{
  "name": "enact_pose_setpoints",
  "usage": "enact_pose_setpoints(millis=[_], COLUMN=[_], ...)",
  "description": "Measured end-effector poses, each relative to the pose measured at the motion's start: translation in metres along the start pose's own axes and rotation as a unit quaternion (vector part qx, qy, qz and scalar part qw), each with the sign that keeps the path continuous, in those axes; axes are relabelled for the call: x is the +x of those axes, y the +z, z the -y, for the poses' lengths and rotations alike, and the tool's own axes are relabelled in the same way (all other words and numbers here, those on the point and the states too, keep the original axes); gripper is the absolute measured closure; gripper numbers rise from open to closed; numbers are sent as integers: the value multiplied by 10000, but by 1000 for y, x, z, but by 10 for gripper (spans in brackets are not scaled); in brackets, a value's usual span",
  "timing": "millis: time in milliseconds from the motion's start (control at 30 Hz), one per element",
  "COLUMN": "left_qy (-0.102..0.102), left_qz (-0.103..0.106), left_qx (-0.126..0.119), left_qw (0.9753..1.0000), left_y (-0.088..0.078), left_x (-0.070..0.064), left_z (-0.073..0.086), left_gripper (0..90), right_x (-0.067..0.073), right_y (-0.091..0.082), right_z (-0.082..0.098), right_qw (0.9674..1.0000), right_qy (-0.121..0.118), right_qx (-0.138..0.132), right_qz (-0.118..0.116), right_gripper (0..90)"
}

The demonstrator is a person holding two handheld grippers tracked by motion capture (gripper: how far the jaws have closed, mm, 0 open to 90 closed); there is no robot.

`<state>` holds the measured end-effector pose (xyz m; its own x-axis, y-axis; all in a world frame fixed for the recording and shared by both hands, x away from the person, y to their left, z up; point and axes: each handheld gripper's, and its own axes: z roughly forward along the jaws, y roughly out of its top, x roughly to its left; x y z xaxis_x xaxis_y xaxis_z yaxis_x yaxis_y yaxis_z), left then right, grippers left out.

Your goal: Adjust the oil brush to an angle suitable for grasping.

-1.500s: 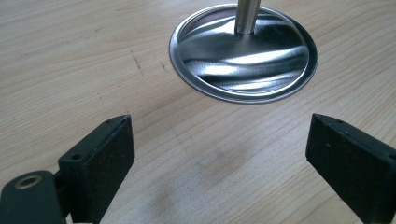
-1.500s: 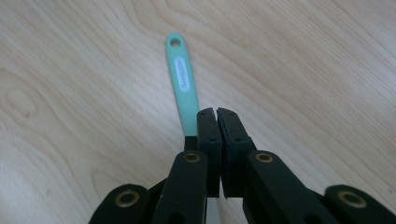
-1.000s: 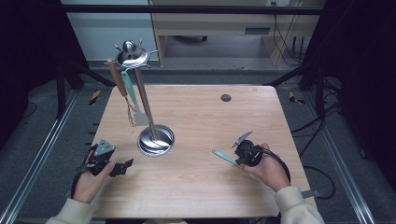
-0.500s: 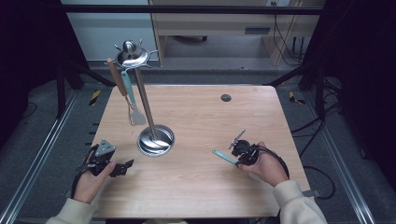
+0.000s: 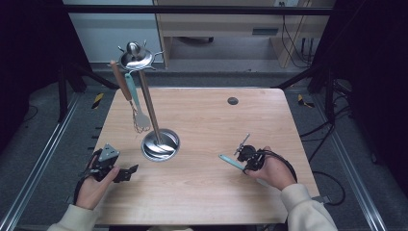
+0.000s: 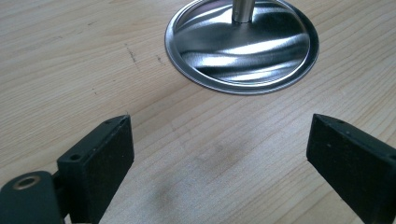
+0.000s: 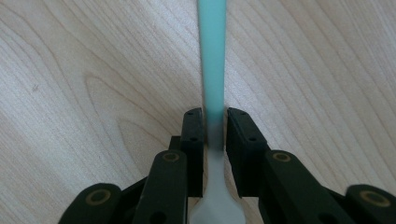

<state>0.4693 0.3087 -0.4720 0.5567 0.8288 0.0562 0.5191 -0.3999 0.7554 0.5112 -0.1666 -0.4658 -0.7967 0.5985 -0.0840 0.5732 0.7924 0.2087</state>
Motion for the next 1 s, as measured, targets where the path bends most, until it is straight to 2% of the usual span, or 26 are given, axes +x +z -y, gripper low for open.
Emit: enact_pose_setpoints(millis=[233,400,633,800,833,1000], left_qy=[14,9,15,5,5,14], left_qz=[2,-1,-6,-4,-2,4], left_qx=[7,5,11,3,4,15], left_qw=[10000,10000,10000,10000,10000,10000], left_y=[0,0,0,0,0,0], left_x=[0,0,0,0,0,1], left_z=[0,0,0,0,0,1], left_gripper=[69,68,68,67,67,67], right_x=[0,-1,2,6,9,16], right_y=[1,-1,-15,-26,-28,-38], right_z=[-1,-1,-4,-10,-12,-22], right_qw=[10000,9999,9993,9980,9976,9959], right_qy=[-67,22,142,158,221,101], right_qx=[62,12,-324,-612,-659,-895], right_qz=[-24,-144,-122,-28,-14,-5], right_gripper=[823,826,827,827,827,827])
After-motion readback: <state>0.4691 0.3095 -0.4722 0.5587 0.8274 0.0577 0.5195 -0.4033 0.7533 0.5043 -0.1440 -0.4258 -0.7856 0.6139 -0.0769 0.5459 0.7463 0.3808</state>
